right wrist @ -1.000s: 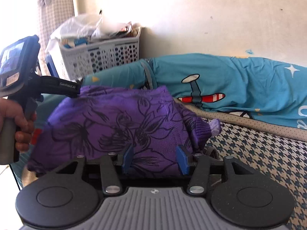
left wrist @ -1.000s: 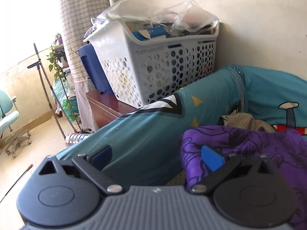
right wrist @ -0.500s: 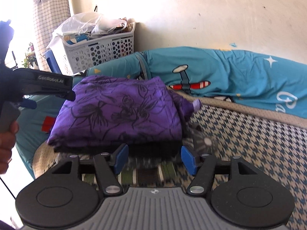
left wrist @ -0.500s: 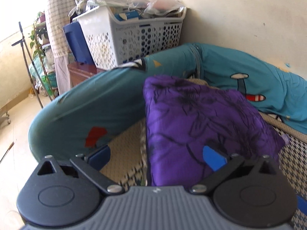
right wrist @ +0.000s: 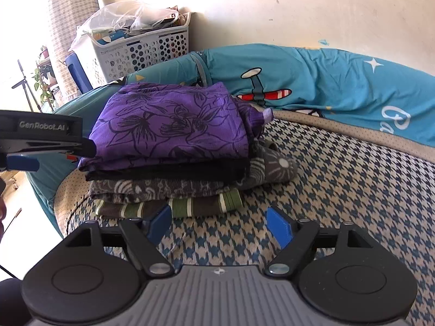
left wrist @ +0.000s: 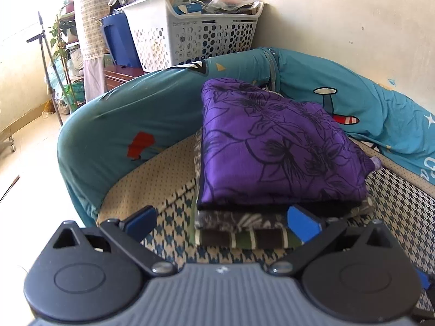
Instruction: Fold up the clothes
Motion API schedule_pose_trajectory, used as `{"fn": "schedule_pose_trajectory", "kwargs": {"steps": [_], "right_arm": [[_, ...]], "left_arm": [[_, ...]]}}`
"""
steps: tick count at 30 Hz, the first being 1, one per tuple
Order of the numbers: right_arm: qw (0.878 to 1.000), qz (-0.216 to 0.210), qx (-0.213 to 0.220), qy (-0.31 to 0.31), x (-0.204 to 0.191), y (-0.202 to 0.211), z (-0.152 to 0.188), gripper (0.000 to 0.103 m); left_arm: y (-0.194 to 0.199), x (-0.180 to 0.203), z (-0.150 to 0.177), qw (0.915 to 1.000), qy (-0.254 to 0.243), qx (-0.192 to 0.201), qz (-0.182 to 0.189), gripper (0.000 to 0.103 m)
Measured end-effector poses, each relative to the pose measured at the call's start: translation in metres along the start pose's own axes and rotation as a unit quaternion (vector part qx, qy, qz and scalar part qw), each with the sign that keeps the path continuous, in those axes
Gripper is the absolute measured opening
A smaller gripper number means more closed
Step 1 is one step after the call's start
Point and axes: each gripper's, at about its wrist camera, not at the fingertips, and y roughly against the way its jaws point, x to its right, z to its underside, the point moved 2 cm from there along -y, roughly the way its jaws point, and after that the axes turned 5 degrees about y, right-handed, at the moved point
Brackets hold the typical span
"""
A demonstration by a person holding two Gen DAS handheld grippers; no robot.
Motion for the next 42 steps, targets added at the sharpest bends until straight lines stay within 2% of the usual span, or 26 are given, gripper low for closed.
{"fn": "schedule_pose_trajectory", "kwargs": {"steps": [8,17,20,25,42], "right_arm": [[1.0,-0.006,-0.01,-0.013,0.002,0.014,0.008,0.083],[0.999,-0.007,-0.03,-0.022,0.002,0.022,0.021,0.085],[0.999,0.001,-0.043,-0.022,0.002,0.024,0.026,0.091],[0.998,0.017,-0.058,-0.013,0.002,0.03,0.034,0.092],[0.997,0.026,-0.073,-0.001,0.015,0.048,0.049,0.094]], "left_arm": [[0.009,0.007,0.03,0.9998,-0.003,-0.018,0.004,0.103],[0.02,0.01,0.06,0.9998,-0.01,-0.017,0.003,0.103],[0.023,0.012,0.067,0.9998,-0.014,-0.014,0.003,0.103],[0.026,0.016,0.076,0.9997,-0.019,-0.011,0.006,0.103],[0.029,0.026,0.097,0.9987,-0.029,-0.032,0.029,0.103]]}}
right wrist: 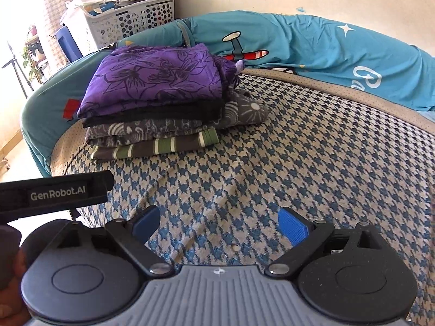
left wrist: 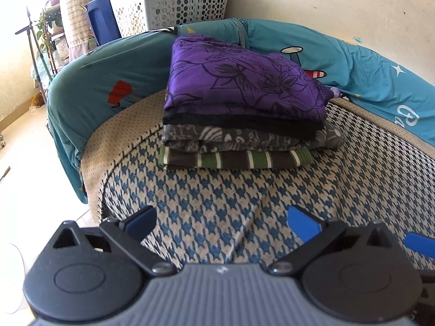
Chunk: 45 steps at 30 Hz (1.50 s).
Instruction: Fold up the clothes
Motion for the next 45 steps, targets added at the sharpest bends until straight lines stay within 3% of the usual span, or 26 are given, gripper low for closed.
{"fn": "schedule_pose_trajectory", "kwargs": {"steps": [45], "right_arm": [[0.999,0.025,-0.035,0.02,0.003,0.013,0.013,0.095]], "left_arm": [[0.005,0.0,0.017,0.9997,0.018,-0.014,0.006,0.103]]}}
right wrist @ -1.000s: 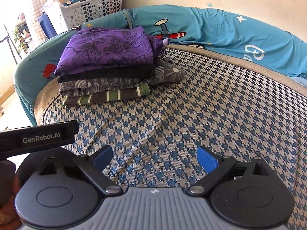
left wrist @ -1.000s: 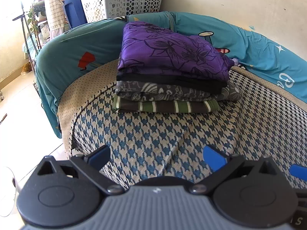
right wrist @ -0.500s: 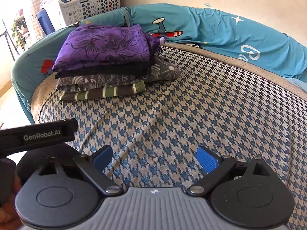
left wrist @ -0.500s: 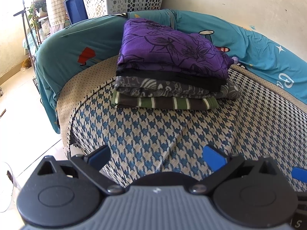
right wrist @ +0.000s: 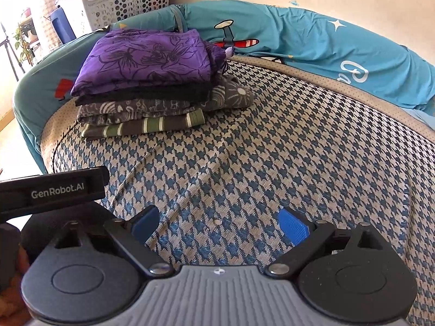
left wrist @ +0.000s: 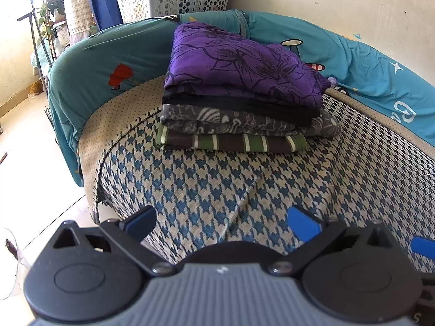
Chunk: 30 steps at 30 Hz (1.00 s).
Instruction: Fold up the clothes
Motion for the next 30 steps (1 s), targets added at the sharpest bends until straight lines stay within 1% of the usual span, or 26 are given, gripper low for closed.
{"fn": "schedule_pose_trajectory", "kwargs": {"steps": [30], "right_arm": [[1.0,0.002,-0.009,-0.001,-0.001,-0.0043,0.0008,0.095]], "left_arm": [[-0.0004,0.0012,0.0006,1.0,0.001,-0.001,-0.001,0.103]]}}
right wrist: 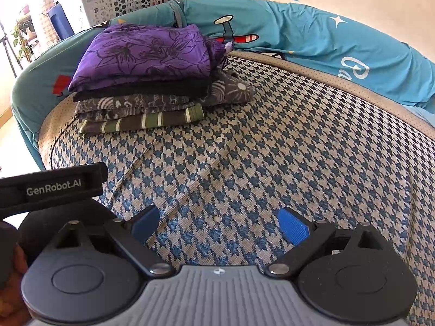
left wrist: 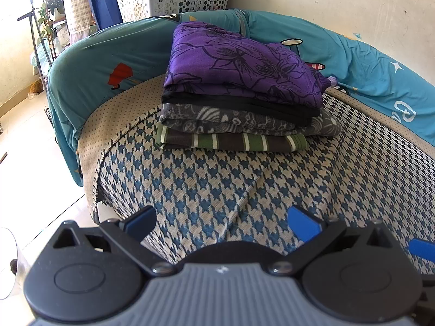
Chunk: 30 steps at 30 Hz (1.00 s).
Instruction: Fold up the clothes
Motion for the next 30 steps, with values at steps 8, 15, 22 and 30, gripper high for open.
{"fn": "schedule_pose_trajectory", "kwargs": {"steps": [8,15,22,30], "right_arm": [[1.0,0.001,-0.001,-0.001,0.0004,0.0002,0.0,0.095],[1.0,0.001,-0.002,-0.001,0.0013,-0.0001,-0.0003,0.095],[1.0,0.002,-0.004,-0.002,0.0004,-0.0007,-0.0003,0.095],[1.0,0.003,-0.004,-0.002,-0.0002,-0.0007,-0.0005,0.095]], "left_arm": [[0.0002,0.0005,0.0003,1.0,0.0,0.0,0.0,0.103],[0.0001,0.0005,-0.0002,1.0,-0.002,-0.001,0.0,0.103],[-0.0003,0.0003,-0.0004,1.0,-0.003,-0.001,0.0,0.103],[-0.0003,0.0004,-0.0007,1.0,-0.004,-0.001,0.0,0.103]]}}
